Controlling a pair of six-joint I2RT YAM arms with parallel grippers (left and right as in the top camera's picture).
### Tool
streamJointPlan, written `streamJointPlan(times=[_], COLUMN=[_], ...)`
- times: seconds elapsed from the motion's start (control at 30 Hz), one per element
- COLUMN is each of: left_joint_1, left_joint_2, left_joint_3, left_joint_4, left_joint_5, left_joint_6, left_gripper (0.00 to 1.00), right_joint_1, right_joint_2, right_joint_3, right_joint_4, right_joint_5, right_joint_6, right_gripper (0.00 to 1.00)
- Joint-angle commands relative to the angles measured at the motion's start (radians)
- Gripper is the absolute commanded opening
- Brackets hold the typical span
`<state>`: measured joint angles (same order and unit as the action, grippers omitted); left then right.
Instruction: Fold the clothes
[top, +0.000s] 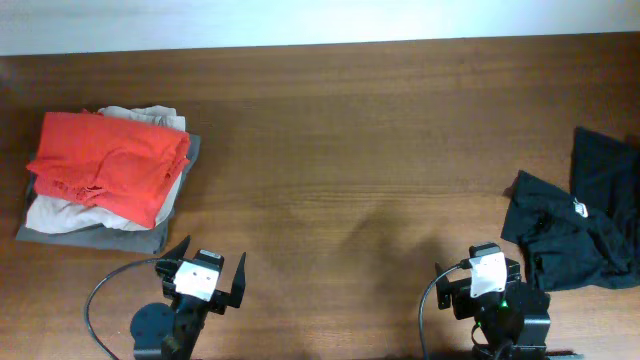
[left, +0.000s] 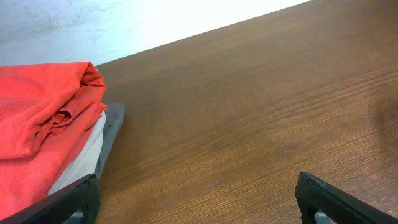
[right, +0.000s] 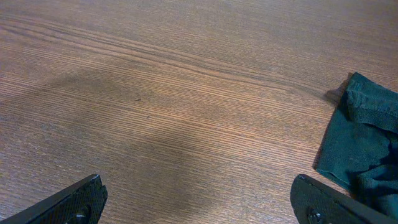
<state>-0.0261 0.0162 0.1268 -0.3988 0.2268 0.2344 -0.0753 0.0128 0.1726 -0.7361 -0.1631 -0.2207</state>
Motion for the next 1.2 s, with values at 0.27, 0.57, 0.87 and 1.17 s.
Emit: streamJointPlan(times=[0.27, 0.57, 0.87, 1.17], left_joint_1=[-0.004, -0.004, -0.004, -0.004], left_joint_2=[-0.009, -0.009, -0.009, -0.009], left_joint_3=[-0.008, -0.008, -0.008, -0.008], left_joint_4=[0.006, 0.006, 0.011, 0.01], left_joint_5=[-0.011, -0.011, -0.004, 0.089], left_joint_6=[-0.003, -0.003, -0.003, -0.021], left_gripper=[1.0, 1.0, 1.0, 1.0], right_joint_1=[-0.004, -0.004, -0.004, -0.004], right_joint_2=[-0.009, -0.009, -0.009, -0.009], right_joint_3=[-0.005, -0.005, -0.005, -0.005], right_joint_4=[0.0, 0.0, 0.027, 0.107], right_joint_5=[-0.009, 0.086, 0.079, -0.201], right_joint_6=[-0.007, -0.015, -0.01, -0.007], right_gripper=[0.99, 0.99, 0.99, 0.99])
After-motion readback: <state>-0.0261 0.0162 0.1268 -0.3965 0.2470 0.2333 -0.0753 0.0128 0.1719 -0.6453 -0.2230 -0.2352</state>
